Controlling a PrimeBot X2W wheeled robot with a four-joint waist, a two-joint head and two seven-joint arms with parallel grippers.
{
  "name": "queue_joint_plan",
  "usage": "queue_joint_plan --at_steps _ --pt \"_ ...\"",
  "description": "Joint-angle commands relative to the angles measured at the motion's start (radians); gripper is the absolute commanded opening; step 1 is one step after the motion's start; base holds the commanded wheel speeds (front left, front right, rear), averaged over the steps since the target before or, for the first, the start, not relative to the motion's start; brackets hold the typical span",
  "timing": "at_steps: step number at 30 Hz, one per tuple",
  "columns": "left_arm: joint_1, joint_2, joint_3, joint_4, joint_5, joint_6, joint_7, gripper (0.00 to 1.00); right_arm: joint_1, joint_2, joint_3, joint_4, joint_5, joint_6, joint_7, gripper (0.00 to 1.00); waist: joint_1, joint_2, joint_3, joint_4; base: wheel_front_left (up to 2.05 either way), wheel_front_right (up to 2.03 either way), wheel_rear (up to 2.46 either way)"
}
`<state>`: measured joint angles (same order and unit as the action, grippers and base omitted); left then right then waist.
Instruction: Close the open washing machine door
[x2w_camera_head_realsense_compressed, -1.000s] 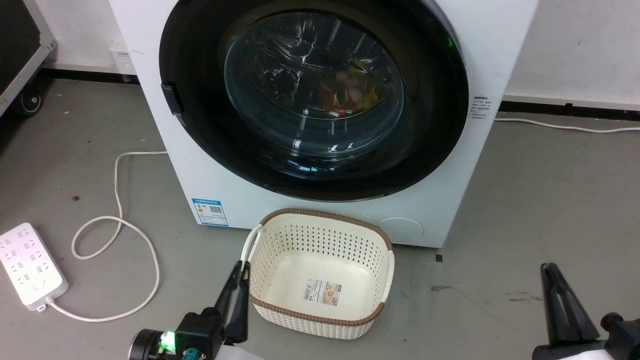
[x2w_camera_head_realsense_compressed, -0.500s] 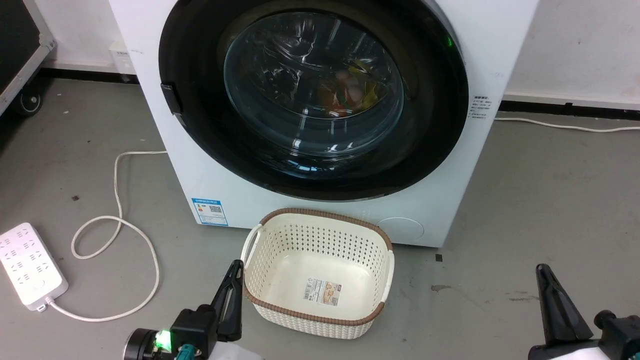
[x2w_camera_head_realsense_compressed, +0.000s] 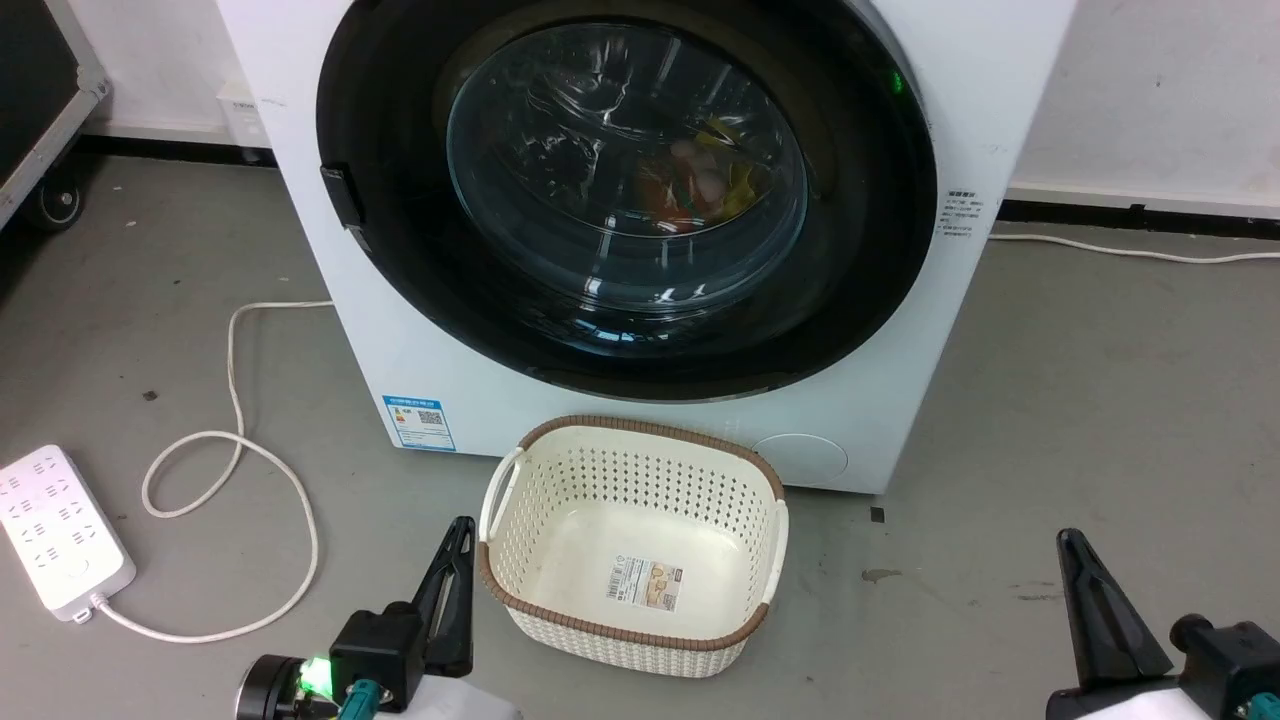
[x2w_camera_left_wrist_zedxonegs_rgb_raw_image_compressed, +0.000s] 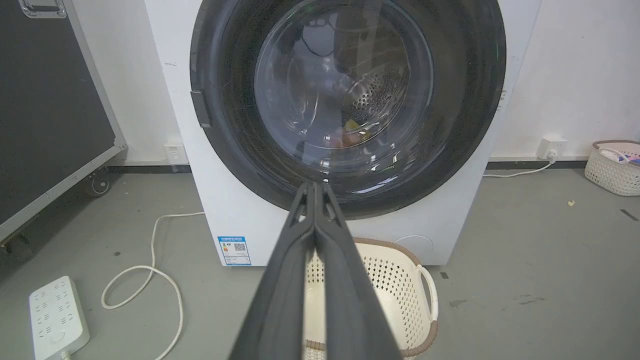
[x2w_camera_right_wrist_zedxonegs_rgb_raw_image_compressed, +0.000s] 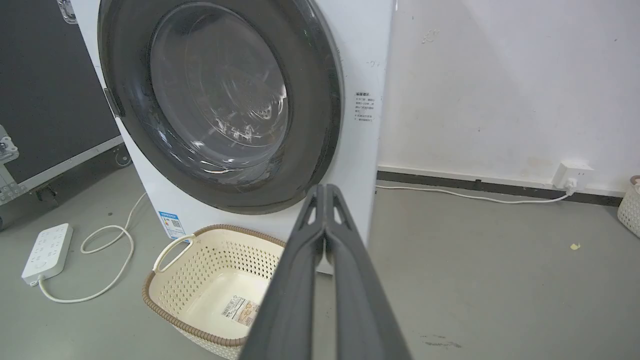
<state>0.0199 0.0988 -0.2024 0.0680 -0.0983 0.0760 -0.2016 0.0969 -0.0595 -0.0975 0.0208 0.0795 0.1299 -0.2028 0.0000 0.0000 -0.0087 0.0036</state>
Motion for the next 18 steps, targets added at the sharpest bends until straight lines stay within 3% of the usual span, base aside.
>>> queue_joint_plan --at_steps 1,18 --pt "-0.005 -0.005 0.011 -0.007 0.01 -0.008 0.008 0.0 -0.019 0.002 0.004 -0.005 -0.005 0.0 0.008 0.0 0.0 0.0 0.0 0.0 0.0 0.0 0.0" --pt "-0.007 -0.012 0.043 -0.018 0.025 -0.019 0.041 0.0 -0.032 0.003 0.02 -0.007 -0.018 0.0 0.041 0.0 0.0 0.0 0.002 -0.001 0.0 0.0 0.0"
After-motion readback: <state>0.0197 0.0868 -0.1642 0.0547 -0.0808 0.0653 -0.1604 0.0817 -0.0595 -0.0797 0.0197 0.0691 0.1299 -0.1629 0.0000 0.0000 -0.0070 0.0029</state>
